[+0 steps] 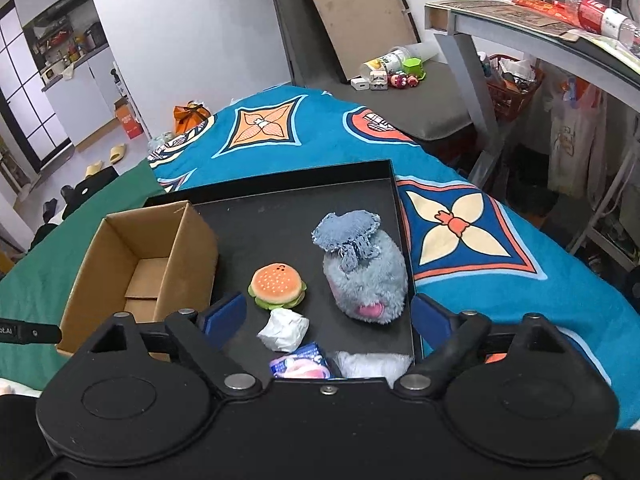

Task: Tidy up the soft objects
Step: 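Reach the right gripper to the blue denim plush and grasp it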

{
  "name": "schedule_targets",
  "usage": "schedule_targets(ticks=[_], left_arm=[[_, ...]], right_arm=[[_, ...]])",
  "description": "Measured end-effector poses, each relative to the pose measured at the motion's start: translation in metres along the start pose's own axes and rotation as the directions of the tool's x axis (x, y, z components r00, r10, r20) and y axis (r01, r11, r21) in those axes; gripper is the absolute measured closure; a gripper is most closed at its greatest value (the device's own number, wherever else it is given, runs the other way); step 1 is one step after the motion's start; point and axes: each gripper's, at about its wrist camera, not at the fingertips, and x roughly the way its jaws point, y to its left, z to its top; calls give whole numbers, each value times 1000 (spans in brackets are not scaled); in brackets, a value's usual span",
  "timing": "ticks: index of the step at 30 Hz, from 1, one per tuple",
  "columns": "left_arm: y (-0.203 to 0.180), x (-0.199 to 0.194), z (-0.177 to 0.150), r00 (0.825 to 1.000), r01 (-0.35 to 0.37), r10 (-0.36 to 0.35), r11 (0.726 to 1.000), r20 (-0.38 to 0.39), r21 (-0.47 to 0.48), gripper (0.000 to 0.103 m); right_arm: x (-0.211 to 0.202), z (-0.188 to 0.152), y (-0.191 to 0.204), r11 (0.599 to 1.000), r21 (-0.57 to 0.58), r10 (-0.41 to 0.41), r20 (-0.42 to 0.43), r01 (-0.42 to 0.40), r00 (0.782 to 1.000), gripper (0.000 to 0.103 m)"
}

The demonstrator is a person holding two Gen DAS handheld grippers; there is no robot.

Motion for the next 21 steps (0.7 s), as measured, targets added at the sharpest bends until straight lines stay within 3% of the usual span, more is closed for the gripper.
schedule_targets(ticks=[8, 14, 16, 21], left_arm=[[5, 20, 7, 999, -19, 18, 999, -27, -29, 42], [4, 34, 12, 999, -25, 24, 999, -29, -36, 46], [4, 39, 13, 999, -32, 30, 999, -33, -43, 52], [4, 51, 14, 998, -50, 47, 997, -39, -56, 54]], right_arm=[[24, 19, 0, 1000, -25, -8, 13, 9, 1000, 27], [51, 32, -3, 998, -54, -21, 4, 21, 1000, 41], [59, 33, -5, 998, -63, -26, 0, 26, 1000, 46], [76, 36, -9, 998, -58, -34, -24, 32, 999, 46]])
